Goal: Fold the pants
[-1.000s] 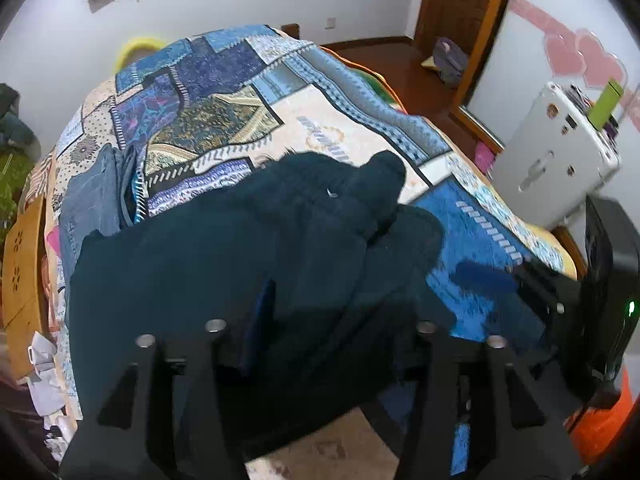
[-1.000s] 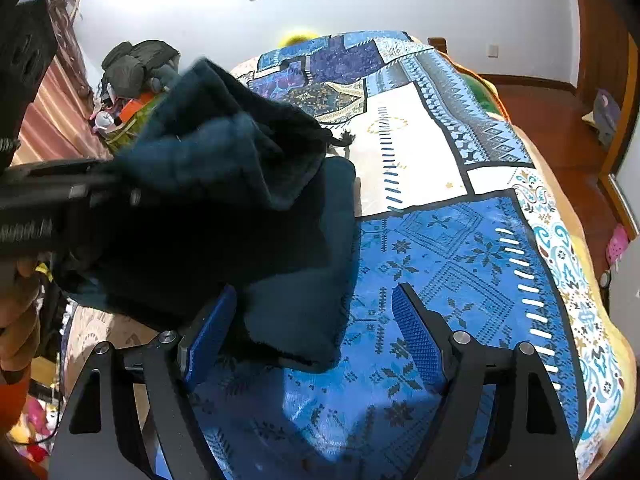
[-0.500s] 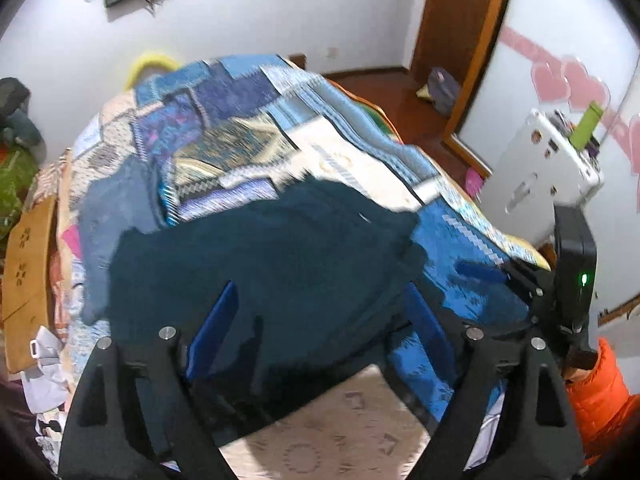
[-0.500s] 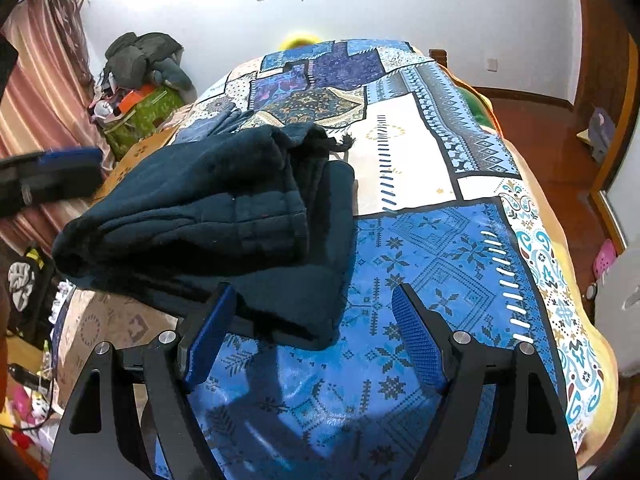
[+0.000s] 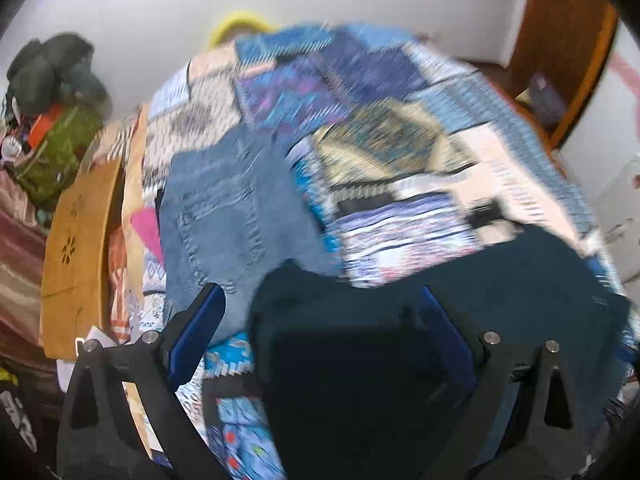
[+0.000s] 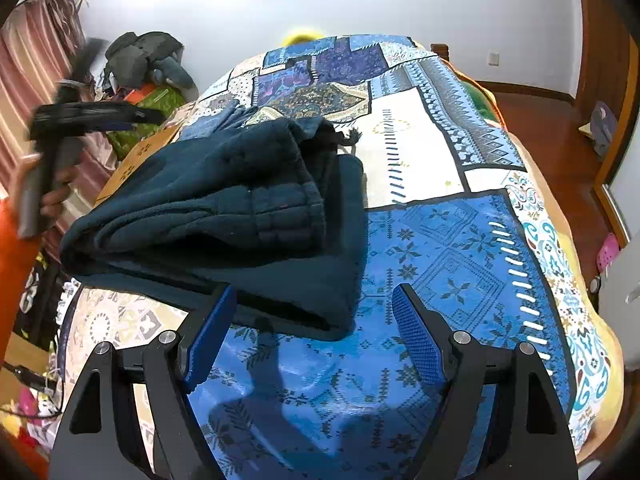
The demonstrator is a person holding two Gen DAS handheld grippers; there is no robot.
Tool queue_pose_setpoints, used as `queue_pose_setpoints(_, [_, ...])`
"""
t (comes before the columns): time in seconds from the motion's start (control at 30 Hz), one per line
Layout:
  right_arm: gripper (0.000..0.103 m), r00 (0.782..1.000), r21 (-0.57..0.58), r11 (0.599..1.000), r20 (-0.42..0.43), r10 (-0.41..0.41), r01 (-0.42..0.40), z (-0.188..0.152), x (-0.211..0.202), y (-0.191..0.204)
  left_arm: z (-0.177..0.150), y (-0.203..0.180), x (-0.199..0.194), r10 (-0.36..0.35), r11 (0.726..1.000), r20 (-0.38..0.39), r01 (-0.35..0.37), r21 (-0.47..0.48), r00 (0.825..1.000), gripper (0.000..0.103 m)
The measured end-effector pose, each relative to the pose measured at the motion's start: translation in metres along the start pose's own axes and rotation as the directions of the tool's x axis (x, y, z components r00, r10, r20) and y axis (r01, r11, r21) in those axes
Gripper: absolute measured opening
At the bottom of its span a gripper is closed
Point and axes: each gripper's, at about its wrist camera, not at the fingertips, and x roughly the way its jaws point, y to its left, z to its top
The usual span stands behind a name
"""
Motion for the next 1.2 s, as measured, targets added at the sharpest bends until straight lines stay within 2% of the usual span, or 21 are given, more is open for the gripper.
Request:
queue_pose_setpoints(0.07, [0.077, 1.000, -0.002, 1.000, -0.004, 0.000, 0.000, 0.000, 0.002, 0.002, 0.002, 0.015, 0.031, 0.047, 0.999, -0.061, -0.048, -0.018, 0.997, 0.097])
queue_pose_setpoints(0.13, [0.077, 1.000, -0.002, 1.000, -0.006, 0.001, -0.001, 0.000, 0.002, 0.004, -0.001, 0.030, 0.057, 0.125, 0.992, -0.114, -0.127, -0.014, 0.986, 0.098])
queue_pose_setpoints(0.17, [0.077, 1.000, -0.003, 1.000, -0.006, 0.000, 0.000, 0.000, 0.003, 0.005, -0.006, 0.035, 0.064, 0.130, 0.991, -0.131, -0.132, -0.008, 0.983, 0.100])
queue_pose_setpoints(0.2, [0.077, 1.000, -0.006, 1.000, -0.006, -0.001, 0.001, 0.000, 0.003, 0.006, -0.012, 0.043, 0.070, 0.104, 0.994, -0.142, -0.107, -0.010, 0.984, 0.102])
queue_pose_setpoints(0.27, [0.078, 1.000, -0.010, 1.000, -0.003, -0.004, 0.004, 0.000, 0.002, 0.007, -0.024, 0.050, 0.070, 0.088, 0.996, -0.138, -0.090, -0.004, 0.987, 0.103])
queue_pose_setpoints(0.37, [0.077, 1.000, -0.020, 1.000, 0.002, -0.012, 0.012, 0.003, 0.001, 0.008, -0.050, 0.049, 0.060, 0.151, 0.987, -0.116, -0.144, 0.065, 0.982, 0.103])
queue_pose_setpoints(0.43, [0.077, 1.000, -0.024, 1.000, 0.010, -0.013, 0.014, 0.004, 0.000, 0.010, -0.065, 0.053, 0.053, 0.156, 0.987, -0.126, -0.150, 0.053, 0.980, 0.103])
queue_pose_setpoints(0.53, [0.077, 0.999, -0.028, 1.000, 0.032, -0.006, 0.007, 0.006, -0.006, 0.013, -0.092, 0.063, 0.038, 0.105, 0.994, -0.160, -0.107, -0.004, 0.982, 0.103])
queue_pose_setpoints(0.67, [0.077, 0.998, -0.034, 0.999, 0.065, 0.010, -0.008, 0.007, -0.015, 0.019, -0.129, 0.053, 0.007, 0.090, 0.996, -0.138, -0.087, 0.031, 0.986, 0.103])
queue_pose_setpoints(0.8, [0.077, 0.996, -0.045, 0.999, 0.088, 0.023, -0.019, 0.007, -0.023, 0.024, -0.155, 0.042, -0.020, -0.009, 1.000, -0.127, 0.007, -0.017, 0.992, 0.100])
queue_pose_setpoints(0.93, [0.077, 0.994, -0.057, 0.998, 0.105, 0.037, -0.031, 0.008, -0.029, 0.030, -0.161, 0.013, -0.043, -0.034, 0.999, -0.084, 0.036, 0.014, 0.996, 0.096])
queue_pose_setpoints(1.1, [0.077, 0.991, -0.081, 0.996, 0.124, 0.042, -0.032, 0.005, -0.034, 0.035, -0.162, -0.032, -0.062, -0.160, 0.986, -0.047, 0.162, 0.044, 0.986, 0.096])
queue_pose_setpoints(1.2, [0.077, 0.994, -0.076, 0.997, 0.102, 0.039, -0.031, 0.001, -0.027, 0.032, -0.160, -0.056, -0.072, -0.140, 0.986, 0.008, 0.138, 0.095, 0.990, 0.093])
